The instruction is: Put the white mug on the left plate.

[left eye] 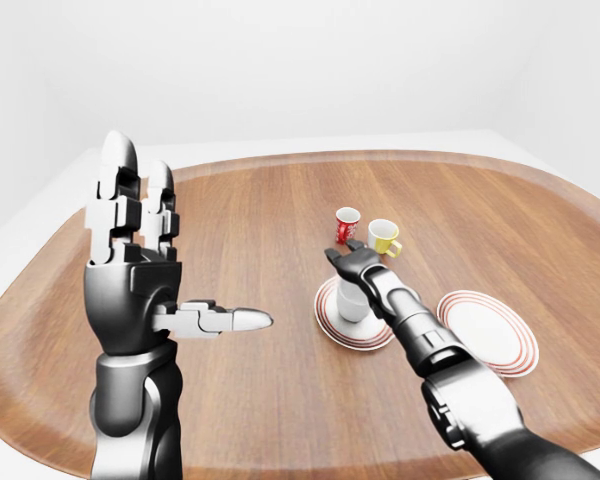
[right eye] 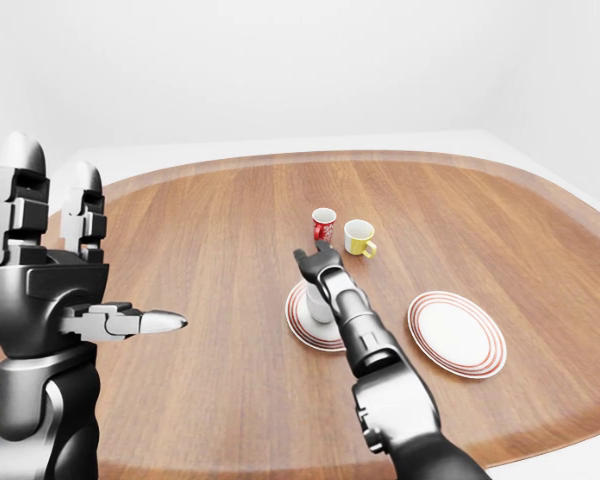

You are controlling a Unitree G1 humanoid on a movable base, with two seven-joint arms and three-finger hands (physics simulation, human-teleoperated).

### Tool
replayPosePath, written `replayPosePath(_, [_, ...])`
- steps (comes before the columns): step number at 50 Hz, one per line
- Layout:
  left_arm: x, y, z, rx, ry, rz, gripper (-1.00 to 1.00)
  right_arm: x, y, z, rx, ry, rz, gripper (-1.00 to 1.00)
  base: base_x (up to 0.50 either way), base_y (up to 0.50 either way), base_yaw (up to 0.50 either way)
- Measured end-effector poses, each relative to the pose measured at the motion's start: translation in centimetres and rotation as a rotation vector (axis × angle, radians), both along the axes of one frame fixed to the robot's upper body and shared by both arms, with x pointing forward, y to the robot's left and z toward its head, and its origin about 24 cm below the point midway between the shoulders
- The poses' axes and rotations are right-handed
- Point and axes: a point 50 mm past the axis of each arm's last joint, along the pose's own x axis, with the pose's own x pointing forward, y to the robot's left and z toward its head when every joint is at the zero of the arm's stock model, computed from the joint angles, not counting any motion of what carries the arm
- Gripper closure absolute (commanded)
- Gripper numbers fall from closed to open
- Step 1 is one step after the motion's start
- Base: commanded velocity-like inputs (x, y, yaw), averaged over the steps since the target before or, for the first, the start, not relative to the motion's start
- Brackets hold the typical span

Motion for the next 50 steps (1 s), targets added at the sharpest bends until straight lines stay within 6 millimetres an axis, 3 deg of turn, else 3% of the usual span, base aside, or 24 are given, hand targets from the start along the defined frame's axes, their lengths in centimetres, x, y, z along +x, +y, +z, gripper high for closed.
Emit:
replayPosePath(7, [0.0, 0.0, 0.0, 0.0, -0.001, 0.001, -1.0, 0.1, 0.2, 0.2, 0.168, 0.034, -0.06, -1.0, 0.0, 0.0, 0.0])
replayPosePath(12, [0.0, 0.0, 0.0, 0.0, 0.0, 0.001, -1.0, 0.1, 1.1, 0.7, 0.502, 0.152, -0.156, -1.0, 0.0, 0.0, 0.0])
replayPosePath(18, [0.0, 0.0, -0.1, 0.001, 0.003, 0.001, -1.0, 0.1, 1.4, 3.5, 0.909, 0.217, -0.253, -1.0, 0.0, 0.0, 0.0])
replayPosePath(25, [0.0, 0.0, -0.1, 0.002, 0.004, 0.001, -1.0, -1.0, 1.7, 6.8, 1.33, 0.246, -0.123, -1.0, 0.0, 0.0, 0.0])
replayPosePath(31, [0.0, 0.0, -0.1, 0.002, 0.005, 0.002, -1.0, -2.2, 1.5, 7.8, 1.547, 0.278, -0.039, -1.0, 0.0, 0.0, 0.0])
replayPosePath(38, [0.0, 0.0, -0.1, 0.003, 0.003, 0.003, -1.0, -3.5, 0.4, 6.8, 1.706, 0.318, -0.047, -1.0, 0.0, 0.0, 0.0])
replayPosePath(50, [-0.2, 0.0, 0.0, 0.004, -0.002, 0.003, -1.0, -5.8, -1.9, 2.2, 1.851, 0.393, -0.22, -1.0, 0.0, 0.0, 0.0])
